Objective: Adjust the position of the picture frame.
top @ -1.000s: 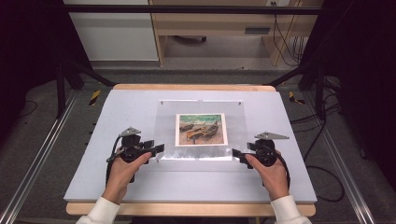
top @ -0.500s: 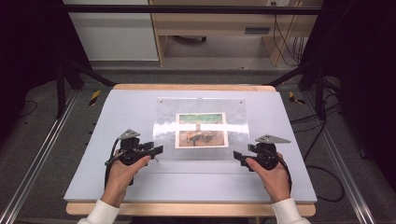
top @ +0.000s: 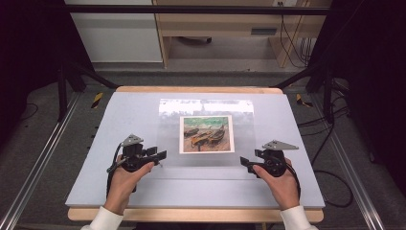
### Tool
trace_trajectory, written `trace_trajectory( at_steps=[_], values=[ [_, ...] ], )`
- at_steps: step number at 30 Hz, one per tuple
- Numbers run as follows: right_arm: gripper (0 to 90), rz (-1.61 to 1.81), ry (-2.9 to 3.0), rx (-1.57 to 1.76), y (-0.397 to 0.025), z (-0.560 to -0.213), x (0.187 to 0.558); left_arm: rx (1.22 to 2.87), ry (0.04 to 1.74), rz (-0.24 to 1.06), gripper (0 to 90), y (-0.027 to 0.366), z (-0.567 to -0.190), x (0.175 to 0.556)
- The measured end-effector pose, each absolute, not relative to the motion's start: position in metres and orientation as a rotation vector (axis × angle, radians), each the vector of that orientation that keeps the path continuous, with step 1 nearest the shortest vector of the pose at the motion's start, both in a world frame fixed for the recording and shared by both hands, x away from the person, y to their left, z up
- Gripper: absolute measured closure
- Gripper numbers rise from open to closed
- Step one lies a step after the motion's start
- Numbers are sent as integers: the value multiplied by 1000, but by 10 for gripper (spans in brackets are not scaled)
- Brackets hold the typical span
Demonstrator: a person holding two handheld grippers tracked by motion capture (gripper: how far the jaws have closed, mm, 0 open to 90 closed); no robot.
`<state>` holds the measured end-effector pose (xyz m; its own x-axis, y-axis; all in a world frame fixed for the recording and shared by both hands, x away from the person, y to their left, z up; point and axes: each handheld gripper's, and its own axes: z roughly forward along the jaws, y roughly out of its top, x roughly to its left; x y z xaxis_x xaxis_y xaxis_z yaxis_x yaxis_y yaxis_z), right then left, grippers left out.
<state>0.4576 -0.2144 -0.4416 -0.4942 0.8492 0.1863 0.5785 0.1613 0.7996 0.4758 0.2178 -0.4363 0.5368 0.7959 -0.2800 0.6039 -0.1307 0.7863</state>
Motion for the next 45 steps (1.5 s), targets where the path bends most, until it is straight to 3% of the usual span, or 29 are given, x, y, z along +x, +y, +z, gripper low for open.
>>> trace_trajectory(
  at_steps=[14,45],
  values=[
    [351,1227,2125,1336,-215,-441,447,1866,1127,305,510,217,-434,465],
    [359,1215,2128,1314,-215,-441,443,1873,1118,325,528,217,-433,460]
  ],
)
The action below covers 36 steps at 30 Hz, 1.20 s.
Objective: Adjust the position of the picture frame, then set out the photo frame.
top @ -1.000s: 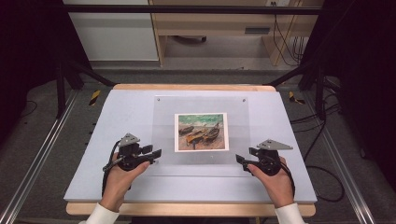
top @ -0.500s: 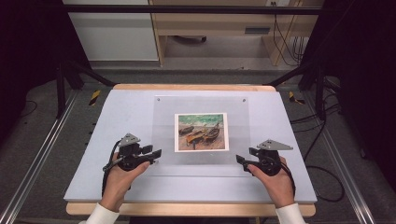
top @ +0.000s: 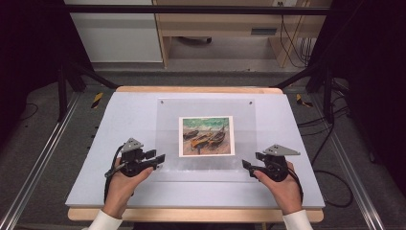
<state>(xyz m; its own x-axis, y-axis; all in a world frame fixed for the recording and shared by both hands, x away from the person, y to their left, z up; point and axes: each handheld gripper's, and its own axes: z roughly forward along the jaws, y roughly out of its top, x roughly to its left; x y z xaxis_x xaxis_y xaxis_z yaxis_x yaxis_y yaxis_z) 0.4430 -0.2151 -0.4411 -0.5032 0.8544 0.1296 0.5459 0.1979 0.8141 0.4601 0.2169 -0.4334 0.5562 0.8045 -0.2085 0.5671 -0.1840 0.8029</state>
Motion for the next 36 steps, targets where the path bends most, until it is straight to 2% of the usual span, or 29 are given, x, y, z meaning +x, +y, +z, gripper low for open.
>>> trace_trajectory(
  at_steps=[15,25,36],
  values=[
    [429,1184,2134,1274,-216,-443,430,1901,1094,382,588,217,-433,445],
    [510,1156,2128,1268,-217,-444,419,1945,1086,457,616,212,-432,432],
    [551,1135,2128,1274,-217,-444,413,1921,1107,437,649,214,-434,427]
  ],
)
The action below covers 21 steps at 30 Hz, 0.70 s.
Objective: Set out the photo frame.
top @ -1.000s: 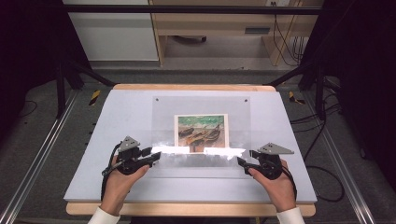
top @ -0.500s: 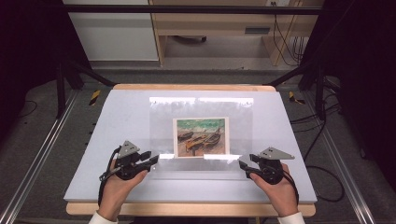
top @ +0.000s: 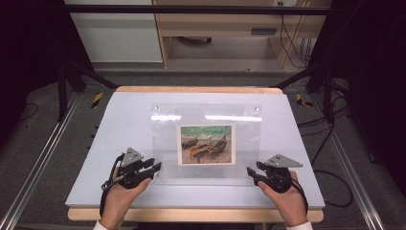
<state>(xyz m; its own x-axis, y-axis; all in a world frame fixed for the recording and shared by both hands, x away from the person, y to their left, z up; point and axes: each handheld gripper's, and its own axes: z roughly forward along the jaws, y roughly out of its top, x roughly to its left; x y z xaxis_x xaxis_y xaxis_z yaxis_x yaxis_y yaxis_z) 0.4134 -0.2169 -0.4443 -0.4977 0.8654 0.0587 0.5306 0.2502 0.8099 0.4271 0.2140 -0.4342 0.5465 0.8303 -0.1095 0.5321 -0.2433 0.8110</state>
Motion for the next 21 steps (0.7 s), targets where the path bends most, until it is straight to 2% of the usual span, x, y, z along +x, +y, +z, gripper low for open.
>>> trace_trajectory(
  at_steps=[21],
  values=[
    [602,1099,2128,1263,-217,-446,405,1921,1113,456,669,213,-437,418]
  ],
)
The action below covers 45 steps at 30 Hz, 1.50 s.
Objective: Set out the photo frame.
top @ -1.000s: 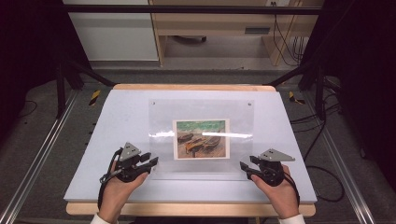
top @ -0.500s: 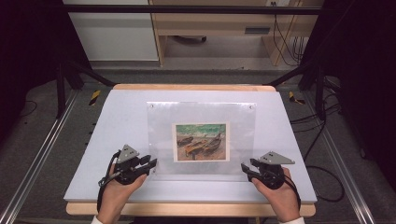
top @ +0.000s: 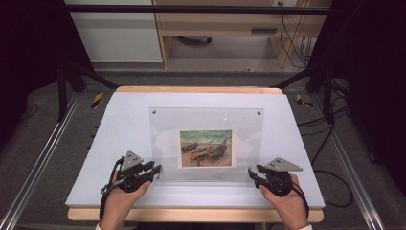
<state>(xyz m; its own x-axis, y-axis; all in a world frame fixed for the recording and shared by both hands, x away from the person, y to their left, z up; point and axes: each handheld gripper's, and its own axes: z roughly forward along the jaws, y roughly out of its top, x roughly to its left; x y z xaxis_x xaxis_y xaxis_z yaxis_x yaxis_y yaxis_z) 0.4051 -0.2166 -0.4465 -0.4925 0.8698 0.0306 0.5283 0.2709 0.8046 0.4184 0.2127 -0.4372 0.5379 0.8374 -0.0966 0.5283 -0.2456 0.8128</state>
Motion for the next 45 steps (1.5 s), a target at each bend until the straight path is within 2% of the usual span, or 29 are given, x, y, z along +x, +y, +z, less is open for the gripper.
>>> trace_trajectory(
  at_steps=[45],
  values=[
    [638,1066,2162,1293,-216,-455,387,1959,1099,431,684,215,-446,400]
  ],
)
